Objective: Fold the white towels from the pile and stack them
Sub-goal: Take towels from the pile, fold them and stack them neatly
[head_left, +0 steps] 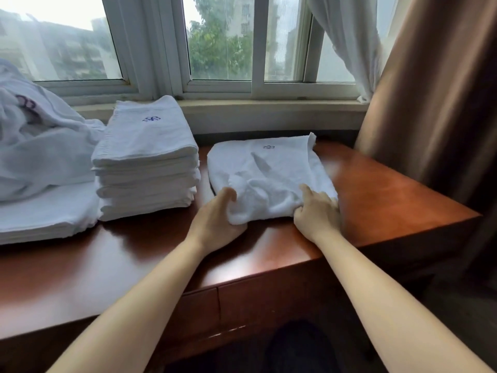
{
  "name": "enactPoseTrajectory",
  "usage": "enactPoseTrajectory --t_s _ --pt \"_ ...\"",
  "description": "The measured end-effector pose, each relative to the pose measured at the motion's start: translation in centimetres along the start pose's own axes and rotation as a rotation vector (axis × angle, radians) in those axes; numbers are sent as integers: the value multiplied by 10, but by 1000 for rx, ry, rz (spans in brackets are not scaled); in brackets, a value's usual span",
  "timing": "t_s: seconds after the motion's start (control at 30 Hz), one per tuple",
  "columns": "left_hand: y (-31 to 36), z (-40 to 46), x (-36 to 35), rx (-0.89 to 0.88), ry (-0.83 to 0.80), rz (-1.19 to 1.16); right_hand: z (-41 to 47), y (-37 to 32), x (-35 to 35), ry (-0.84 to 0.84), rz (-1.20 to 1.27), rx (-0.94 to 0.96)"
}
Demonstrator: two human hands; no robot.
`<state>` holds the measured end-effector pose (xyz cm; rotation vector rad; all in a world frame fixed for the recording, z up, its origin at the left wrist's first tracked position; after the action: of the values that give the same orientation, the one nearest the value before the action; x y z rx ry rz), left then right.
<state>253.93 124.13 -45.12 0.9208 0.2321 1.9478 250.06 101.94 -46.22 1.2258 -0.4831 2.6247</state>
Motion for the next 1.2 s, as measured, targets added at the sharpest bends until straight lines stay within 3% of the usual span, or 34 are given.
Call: enactPoseTrajectory --t_s 0.1,0.27,0.37,0.43,0.5,0.6,0.67,0.77,0.9,0.97,1.1,1.2 --pt "-10 0 2 173 23 -165 -1 4 8 80 -164 -95" --pt "-24 4 12 358 205 -488 -7 16 27 339 -132 -281" --pt "-28 5 14 390 225 -540 -7 0 33 440 35 -32" --pt "-26 5 13 372 232 -544 -6 -9 24 298 212 73" --pt "-24 5 12 383 218 -583 -4 -2 11 106 319 -40" --pt "-24 5 9 411 175 -648 -1 6 -1 -42 171 -102" --pt "-23 5 8 418 126 -699 0 6 -4 -48 101 -75" --pt "-17 4 3 436 -12 -760 -1 6 7 70 121 -80" --pt "-11 0 -4 418 -166 -646 -3 -3 20 254 42 50" --pt "-9 1 -3 427 -144 -638 -5 -5 20 231 96 85" --pt "-3 8 7 390 -50 -615 -8 1 14 60 107 -22" --pt "2 9 17 476 26 -805 -11 0 17 43 172 -78"
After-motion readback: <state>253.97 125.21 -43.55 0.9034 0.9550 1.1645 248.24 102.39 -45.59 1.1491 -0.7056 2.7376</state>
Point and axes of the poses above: each hand's wrist, its own z-axis towards the middle knuckle, its own x-axis out of the back of the hand, y = z × x, the point moved 5 cm from there along z, towards the middle knuckle, and after that the axes turned 15 degrees about y, right-handed, at the moved point
